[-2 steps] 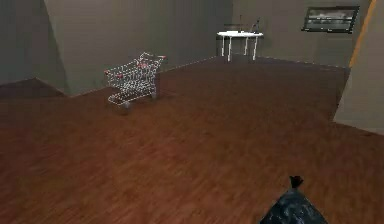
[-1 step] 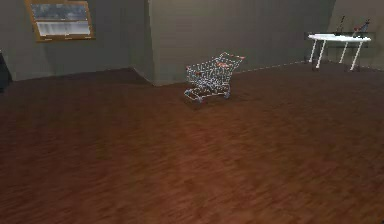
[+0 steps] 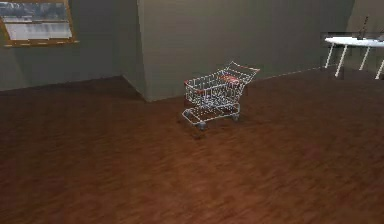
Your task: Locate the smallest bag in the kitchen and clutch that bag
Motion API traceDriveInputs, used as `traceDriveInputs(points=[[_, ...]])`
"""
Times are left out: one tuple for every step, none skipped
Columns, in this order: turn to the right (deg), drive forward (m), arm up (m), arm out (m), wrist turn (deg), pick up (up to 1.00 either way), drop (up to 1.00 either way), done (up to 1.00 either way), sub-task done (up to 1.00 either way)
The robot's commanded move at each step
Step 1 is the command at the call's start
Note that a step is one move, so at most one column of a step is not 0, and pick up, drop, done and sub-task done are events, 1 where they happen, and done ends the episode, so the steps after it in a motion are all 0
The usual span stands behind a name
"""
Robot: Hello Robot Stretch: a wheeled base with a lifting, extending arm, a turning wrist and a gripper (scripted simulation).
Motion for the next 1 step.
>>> traceDriveInputs(points=[[45.0, 0.0, 0.0, 0.0, 0.0, 0.0, 0.0, 0.0, 0.0]])
